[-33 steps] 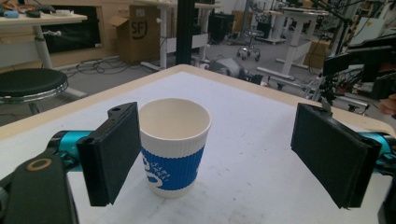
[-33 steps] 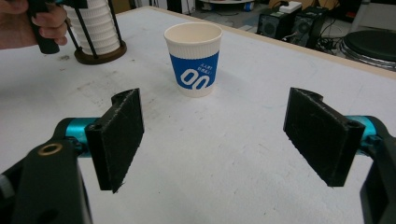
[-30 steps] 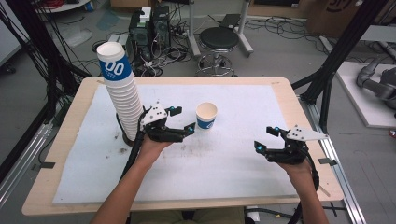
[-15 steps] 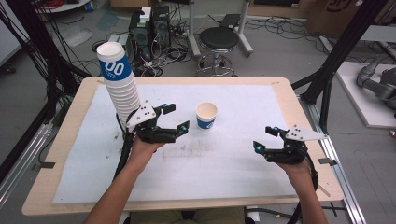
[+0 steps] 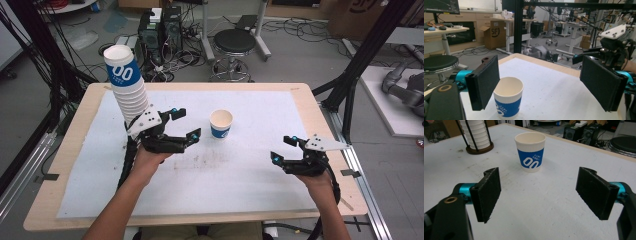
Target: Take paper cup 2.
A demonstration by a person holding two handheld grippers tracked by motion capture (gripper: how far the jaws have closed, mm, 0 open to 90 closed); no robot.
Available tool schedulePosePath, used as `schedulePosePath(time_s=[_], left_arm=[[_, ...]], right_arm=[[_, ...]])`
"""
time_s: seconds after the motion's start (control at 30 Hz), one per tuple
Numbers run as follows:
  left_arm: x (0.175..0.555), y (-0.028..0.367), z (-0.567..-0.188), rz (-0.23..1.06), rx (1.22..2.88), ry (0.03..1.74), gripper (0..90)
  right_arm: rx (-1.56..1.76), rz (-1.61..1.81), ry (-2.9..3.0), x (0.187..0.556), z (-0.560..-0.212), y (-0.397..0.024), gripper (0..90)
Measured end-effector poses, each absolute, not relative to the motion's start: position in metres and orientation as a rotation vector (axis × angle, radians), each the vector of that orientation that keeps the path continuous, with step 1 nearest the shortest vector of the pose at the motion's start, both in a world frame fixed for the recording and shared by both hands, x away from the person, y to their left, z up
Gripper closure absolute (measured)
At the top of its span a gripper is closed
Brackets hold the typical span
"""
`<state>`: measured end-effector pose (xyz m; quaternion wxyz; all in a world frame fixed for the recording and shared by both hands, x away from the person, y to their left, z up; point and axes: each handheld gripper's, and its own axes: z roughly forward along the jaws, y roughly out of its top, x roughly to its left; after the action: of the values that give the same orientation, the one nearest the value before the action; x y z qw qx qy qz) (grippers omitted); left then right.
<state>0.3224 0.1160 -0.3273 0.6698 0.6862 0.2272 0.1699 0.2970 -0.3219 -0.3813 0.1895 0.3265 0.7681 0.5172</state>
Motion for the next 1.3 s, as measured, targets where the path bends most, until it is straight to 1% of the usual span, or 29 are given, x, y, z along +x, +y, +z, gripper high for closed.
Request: schedulePosePath(time_s=[0.2,0.47,0.87,1.1,1.3], left_arm=[[0.316,0.119,-0.310,0.403,1.557,0.512,16.2],[0.309,0.135,-0.287,0.432,1.574,0.516,16.1],[0.297,0.150,-0.243,0.420,1.550,0.513,15.9],[0.289,0.160,-0.216,0.463,1.540,0.493,15.9],[0.288,0.175,-0.199,0.500,1.531,0.533,15.9]], right_arm=[[0.917,1.457,2.159,0.297,-0.381,-0.321,20.7],[0.914,1.460,2.171,0.296,-0.381,-0.320,20.7],[0.909,1.463,2.181,0.296,-0.380,-0.318,20.8],[0.906,1.467,2.185,0.296,-0.380,-0.317,20.7],[0.909,1.461,2.191,0.296,-0.381,-0.318,20.8]])
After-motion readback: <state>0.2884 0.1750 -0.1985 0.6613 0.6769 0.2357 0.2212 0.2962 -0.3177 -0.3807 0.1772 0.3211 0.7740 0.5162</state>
